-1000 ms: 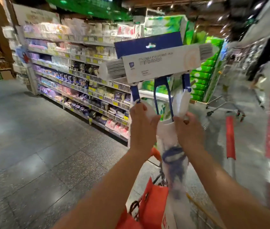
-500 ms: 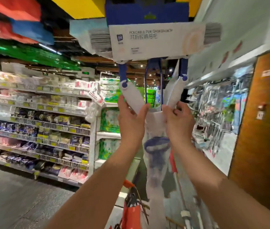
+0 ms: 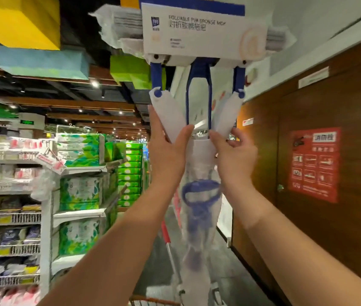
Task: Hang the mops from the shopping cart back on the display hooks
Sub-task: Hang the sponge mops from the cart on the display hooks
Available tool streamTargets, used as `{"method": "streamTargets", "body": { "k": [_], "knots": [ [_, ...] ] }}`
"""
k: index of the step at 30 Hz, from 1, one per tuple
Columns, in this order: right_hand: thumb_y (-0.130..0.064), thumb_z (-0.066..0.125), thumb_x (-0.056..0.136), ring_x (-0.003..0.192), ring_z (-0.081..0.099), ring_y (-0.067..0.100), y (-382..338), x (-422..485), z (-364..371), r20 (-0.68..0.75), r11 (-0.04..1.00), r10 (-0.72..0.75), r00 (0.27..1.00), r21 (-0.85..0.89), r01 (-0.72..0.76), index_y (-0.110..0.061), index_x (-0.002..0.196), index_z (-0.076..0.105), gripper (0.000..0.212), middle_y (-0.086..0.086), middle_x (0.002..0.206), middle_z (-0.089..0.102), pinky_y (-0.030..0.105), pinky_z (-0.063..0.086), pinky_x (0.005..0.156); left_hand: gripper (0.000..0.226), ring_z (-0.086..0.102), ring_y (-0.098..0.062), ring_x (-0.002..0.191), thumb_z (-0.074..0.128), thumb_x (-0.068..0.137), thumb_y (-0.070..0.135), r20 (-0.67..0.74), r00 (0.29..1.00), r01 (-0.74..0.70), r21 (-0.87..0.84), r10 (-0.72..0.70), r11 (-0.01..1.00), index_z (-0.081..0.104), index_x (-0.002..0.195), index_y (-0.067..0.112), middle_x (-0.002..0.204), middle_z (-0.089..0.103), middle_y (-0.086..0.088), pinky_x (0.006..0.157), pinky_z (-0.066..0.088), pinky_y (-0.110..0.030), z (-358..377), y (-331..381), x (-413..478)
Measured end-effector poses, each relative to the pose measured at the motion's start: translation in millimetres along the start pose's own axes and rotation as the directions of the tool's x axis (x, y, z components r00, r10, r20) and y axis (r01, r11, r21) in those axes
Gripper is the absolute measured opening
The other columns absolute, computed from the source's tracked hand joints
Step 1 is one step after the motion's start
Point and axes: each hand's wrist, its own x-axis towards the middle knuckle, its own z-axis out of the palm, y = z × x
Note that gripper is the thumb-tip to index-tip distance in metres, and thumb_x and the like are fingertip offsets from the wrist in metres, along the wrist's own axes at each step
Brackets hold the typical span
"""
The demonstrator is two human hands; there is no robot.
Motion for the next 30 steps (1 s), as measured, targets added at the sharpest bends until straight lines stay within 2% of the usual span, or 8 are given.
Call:
{"method": "streamTargets", "body": {
  "k": [3, 7, 11, 14, 20, 25, 28, 30],
  "knots": [
    [-0.031, 0.078, 0.076, 0.070, 0.065, 0.009, -31.7, 4.2, -36.4, -0.033, 0.999, -0.046, 0.998, 0.013, 0.046, -0.034, 0.084, 0.058, 0.022, -0.007, 0.075, 0.066, 0.037, 0.058, 0.073, 0.099, 0.038, -0.009, 0.133, 0.073, 0.084, 0.024, 0.067, 0.997, -0.039, -0.043, 0.042, 0.998, 0.002, 0.154, 0.025, 0.156, 0.025, 0.005, 0.111, 0.036, -0.034, 28.3, 32.9, -12.1],
    [-0.030, 0.074, 0.081, 0.075, 0.065, 0.003, -71.0, 5.6, -93.4, -0.024, 0.996, -0.083, 0.996, 0.022, 0.083, -0.026, 0.101, 0.060, 0.025, -0.014, 0.082, 0.065, 0.024, 0.057, 0.070, 0.095, 0.037, 0.022, 0.096, 0.067, 0.088, 0.019, 0.100, 0.992, -0.073, -0.102, 0.083, 0.992, -0.002, 0.153, 0.022, 0.135, 0.025, 0.017, 0.084, 0.029, 0.005, 70.3, 74.5, -37.6],
    [-0.037, 0.070, 0.084, 0.089, 0.064, 0.006, -107.2, 8.7, -161.0, -0.055, 0.992, -0.108, 0.993, -0.076, 0.103, -0.026, 0.112, 0.057, 0.033, -0.014, 0.096, 0.064, 0.027, 0.058, 0.076, 0.091, 0.040, 0.017, 0.108, 0.065, 0.090, 0.017, 0.106, 0.989, -0.077, -0.220, 0.102, 0.973, 0.000, 0.153, 0.023, 0.134, 0.028, 0.018, 0.079, 0.033, 0.007, 115.9, 118.9, -74.0],
    [-0.039, 0.071, 0.083, 0.090, 0.064, 0.008, -134.2, 10.0, -220.2, -0.126, 0.972, -0.171, 0.977, -0.181, 0.147, -0.028, 0.105, 0.057, 0.029, -0.010, 0.097, 0.064, 0.029, 0.059, 0.073, 0.087, 0.038, 0.033, 0.096, 0.063, 0.091, 0.014, 0.120, 0.984, -0.094, -0.264, 0.129, 0.960, 0.001, 0.152, 0.018, 0.127, 0.027, 0.023, 0.077, 0.033, 0.008, 155.5, 151.1, -107.4],
    [-0.041, 0.073, 0.080, 0.087, 0.066, 0.009, -183.2, 5.0, -351.2, -0.246, 0.907, -0.260, 0.934, -0.393, 0.149, -0.027, 0.104, 0.056, 0.032, -0.004, 0.103, 0.067, 0.032, 0.060, 0.074, 0.035, 0.056, -0.010, 0.101, 0.063, 0.091, 0.028, 0.303, 0.952, 0.162, -0.384, -0.041, 0.909, 0.039, 0.117, 0.027, 0.103, 0.050, 0.009, 0.080, 0.046, -0.009, 241.9, 215.8, -191.9],
    [-0.054, 0.077, 0.063, 0.079, 0.070, 0.018, -220.8, -2.4, -454.0, -0.364, 0.862, -0.298, 0.882, -0.499, 0.085, -0.024, 0.103, 0.062, 0.052, 0.001, 0.088, 0.070, 0.046, 0.060, 0.071, 0.079, 0.029, 0.020, 0.114, 0.061, 0.093, 0.030, 0.414, 0.910, 0.222, -0.470, -0.009, 0.854, 0.009, 0.153, 0.022, 0.146, 0.029, 0.011, 0.084, 0.024, 0.012, 306.5, 266.5, -262.6],
    [-0.052, 0.078, 0.062, 0.072, 0.067, 0.020, -246.1, -7.8, -509.8, -0.431, 0.806, -0.356, 0.829, -0.591, 0.039, -0.027, 0.092, 0.062, 0.042, 0.001, 0.077, 0.067, 0.047, 0.057, 0.072, 0.088, 0.013, 0.015, 0.122, 0.060, 0.093, 0.031, 0.477, 0.878, 0.262, -0.523, 0.023, 0.811, -0.003, 0.153, 0.025, 0.159, 0.010, 0.008, 0.114, 0.017, -0.012, 339.6, 297.5, -299.9],
    [-0.047, 0.080, 0.066, 0.071, 0.066, 0.020, -263.2, -14.4, -543.9, -0.469, 0.771, -0.396, 0.790, -0.636, 0.009, -0.027, 0.086, 0.060, 0.034, 0.002, 0.076, 0.067, 0.044, 0.057, 0.073, 0.087, 0.026, 0.022, 0.107, 0.060, 0.093, 0.028, 0.526, 0.850, 0.316, -0.551, 0.028, 0.772, -0.003, 0.153, 0.023, 0.155, 0.015, 0.008, 0.094, 0.021, 0.008, 360.7, 319.7, -324.3]
  ]
}}
